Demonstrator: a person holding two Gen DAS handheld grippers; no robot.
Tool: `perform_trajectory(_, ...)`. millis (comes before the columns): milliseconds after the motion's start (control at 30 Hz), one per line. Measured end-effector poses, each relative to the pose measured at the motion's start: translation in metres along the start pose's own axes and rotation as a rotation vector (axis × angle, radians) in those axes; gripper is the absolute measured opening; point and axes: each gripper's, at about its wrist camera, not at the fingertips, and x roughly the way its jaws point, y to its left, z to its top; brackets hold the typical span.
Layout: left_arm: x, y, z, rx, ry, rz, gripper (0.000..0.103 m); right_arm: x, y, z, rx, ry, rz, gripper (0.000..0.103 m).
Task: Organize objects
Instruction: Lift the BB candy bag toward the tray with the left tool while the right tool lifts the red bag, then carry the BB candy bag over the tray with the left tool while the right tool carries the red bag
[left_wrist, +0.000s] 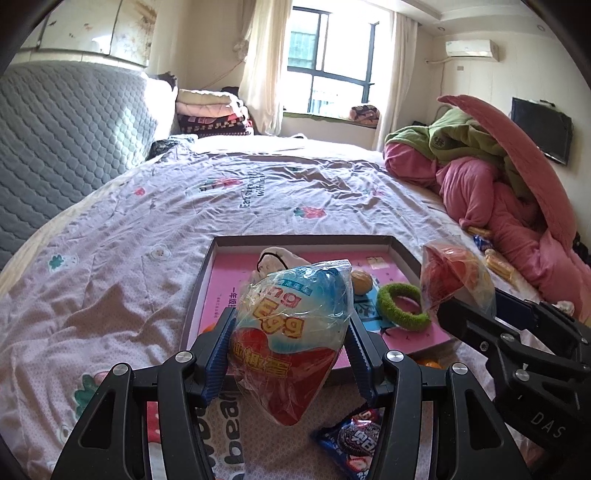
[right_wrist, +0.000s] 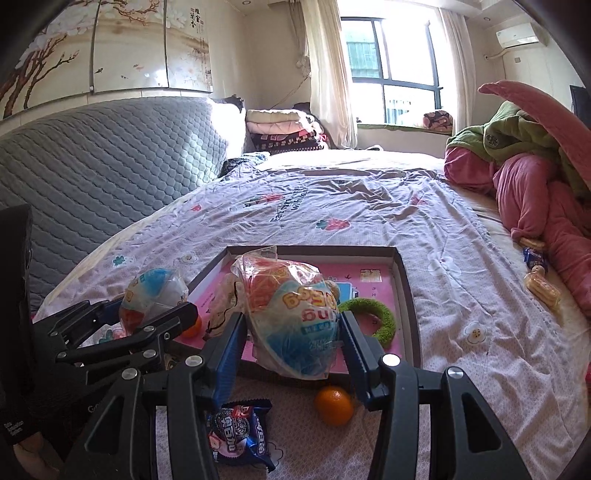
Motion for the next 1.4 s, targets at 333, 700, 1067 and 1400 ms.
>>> perform_trajectory(333, 0.017, 0.003, 0.006, -0.010, -0.003, 0.059, 0.058, 0.003, -0.005, 0.010, 0.021, -0.031, -0.031, 0.051)
perform_trajectory(700, 0.029, 0.008, 0.010, -0.001, -0.005, 0.100, 0.058, 0.014, -0.008, 0.021, 0.011, -0.024, -0.050, 0.051)
perform_trajectory(1067, 0.042, 0.014, 0.015, -0.023, 0.002, 0.120, 0.058, 0.030, -0.013, 0.026, 0.010, 0.009, -0.053, 0.051)
perform_trajectory(1400, 0.061, 0.014, 0.015, -0.043, 0.030, 0.136, 0.058, 0.050, -0.024, 0.031, 0.003, 0.044, -0.063, 0.052)
